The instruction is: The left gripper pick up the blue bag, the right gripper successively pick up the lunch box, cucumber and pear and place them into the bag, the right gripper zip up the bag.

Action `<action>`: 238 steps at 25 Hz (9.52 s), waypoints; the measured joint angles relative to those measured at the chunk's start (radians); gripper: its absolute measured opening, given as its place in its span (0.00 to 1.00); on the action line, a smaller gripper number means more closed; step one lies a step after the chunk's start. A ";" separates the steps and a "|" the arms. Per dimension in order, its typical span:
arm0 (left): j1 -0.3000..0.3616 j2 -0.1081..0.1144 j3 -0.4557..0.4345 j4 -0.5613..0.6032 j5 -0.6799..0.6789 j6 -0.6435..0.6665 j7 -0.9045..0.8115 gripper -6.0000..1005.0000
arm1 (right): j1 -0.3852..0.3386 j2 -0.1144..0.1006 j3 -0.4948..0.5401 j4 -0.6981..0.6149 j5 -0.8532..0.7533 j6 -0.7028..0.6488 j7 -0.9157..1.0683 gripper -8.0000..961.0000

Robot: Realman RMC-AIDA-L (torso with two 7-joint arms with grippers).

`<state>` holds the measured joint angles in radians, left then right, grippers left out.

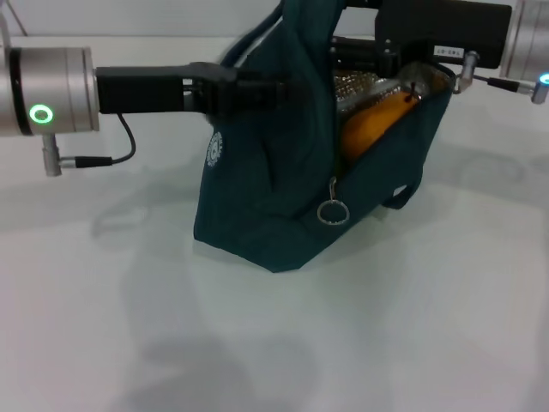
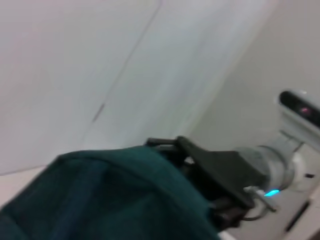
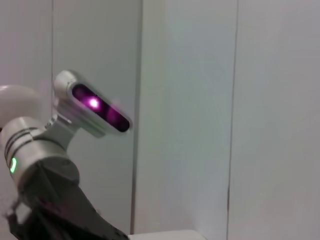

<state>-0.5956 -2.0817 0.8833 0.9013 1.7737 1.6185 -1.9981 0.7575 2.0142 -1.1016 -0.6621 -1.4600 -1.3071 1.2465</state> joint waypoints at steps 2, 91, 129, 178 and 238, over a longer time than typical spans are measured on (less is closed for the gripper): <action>0.011 -0.003 0.003 0.001 0.003 -0.030 0.011 0.41 | 0.010 0.001 -0.002 -0.001 0.000 0.001 0.005 0.72; 0.007 0.066 -0.051 -0.054 0.050 -0.056 -0.337 0.09 | -0.305 0.003 -0.038 -0.090 0.127 -0.195 -0.043 0.72; 0.025 0.088 -0.070 -0.116 0.046 -0.064 -0.295 0.09 | -0.115 0.012 -0.067 0.272 0.136 0.464 -0.297 0.72; 0.072 0.003 -0.110 -0.423 0.068 0.114 0.077 0.09 | -0.402 0.004 -0.153 -0.189 0.468 -0.119 -0.102 0.72; 0.124 0.041 -0.184 -0.447 0.005 0.096 -0.006 0.09 | -0.161 -0.006 -0.192 0.231 -0.079 -0.425 0.149 0.72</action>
<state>-0.4712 -2.0405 0.6995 0.4542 1.7782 1.7144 -2.0043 0.5966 2.0083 -1.2940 -0.4313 -1.5386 -1.7325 1.3959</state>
